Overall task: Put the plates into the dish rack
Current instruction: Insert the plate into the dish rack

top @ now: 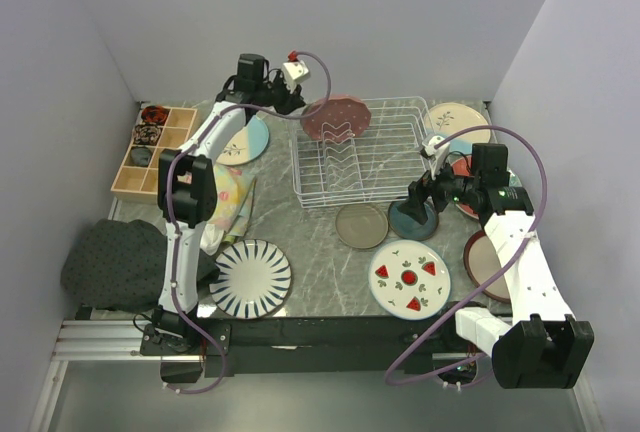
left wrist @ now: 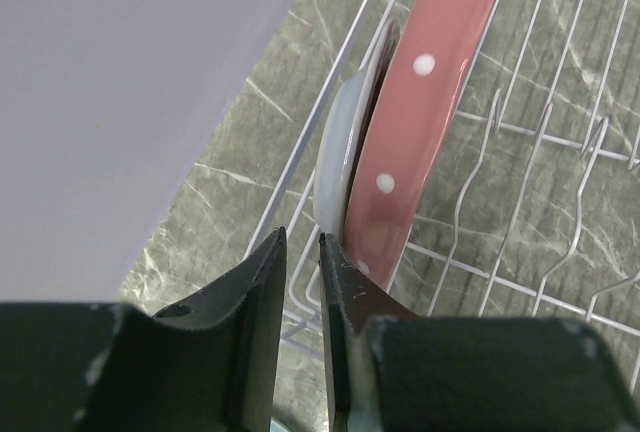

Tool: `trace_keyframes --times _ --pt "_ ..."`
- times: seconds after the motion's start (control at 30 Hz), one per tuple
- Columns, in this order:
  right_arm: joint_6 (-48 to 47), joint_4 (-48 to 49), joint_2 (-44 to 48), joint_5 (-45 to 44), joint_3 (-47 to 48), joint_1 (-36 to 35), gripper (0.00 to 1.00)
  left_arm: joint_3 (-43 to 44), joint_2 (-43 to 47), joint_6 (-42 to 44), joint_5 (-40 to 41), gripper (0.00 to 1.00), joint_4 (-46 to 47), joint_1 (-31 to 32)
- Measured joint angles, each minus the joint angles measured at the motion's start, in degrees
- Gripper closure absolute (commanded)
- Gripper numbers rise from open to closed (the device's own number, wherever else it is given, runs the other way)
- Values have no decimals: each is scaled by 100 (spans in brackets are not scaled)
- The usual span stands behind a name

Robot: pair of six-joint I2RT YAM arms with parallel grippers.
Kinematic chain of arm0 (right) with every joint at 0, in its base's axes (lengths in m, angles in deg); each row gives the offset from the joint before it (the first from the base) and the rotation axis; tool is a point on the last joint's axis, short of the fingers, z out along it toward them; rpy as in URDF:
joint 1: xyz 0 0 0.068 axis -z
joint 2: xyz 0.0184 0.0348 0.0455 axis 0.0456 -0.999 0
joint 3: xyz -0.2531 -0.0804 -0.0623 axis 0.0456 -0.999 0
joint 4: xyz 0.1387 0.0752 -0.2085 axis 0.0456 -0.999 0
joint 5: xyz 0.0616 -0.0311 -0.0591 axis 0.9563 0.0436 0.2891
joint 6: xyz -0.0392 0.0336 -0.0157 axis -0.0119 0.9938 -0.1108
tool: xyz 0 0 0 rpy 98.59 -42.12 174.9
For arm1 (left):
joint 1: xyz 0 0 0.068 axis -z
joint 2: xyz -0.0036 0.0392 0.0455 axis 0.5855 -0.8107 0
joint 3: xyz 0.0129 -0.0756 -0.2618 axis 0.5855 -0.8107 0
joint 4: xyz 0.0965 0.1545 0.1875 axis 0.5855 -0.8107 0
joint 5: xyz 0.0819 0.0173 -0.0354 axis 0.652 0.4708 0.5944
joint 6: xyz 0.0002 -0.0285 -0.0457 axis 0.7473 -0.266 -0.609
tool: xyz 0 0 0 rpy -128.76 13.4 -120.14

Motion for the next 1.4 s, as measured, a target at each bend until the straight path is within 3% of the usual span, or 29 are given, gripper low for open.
trace_keyframes --times 1.0,1.4 --pt "15 0 44 2 0 55 0 621 -450 -57 175 70 70 256" --pt "13 0 44 2 0 57 0 667 -490 -579 181 66 621 275"
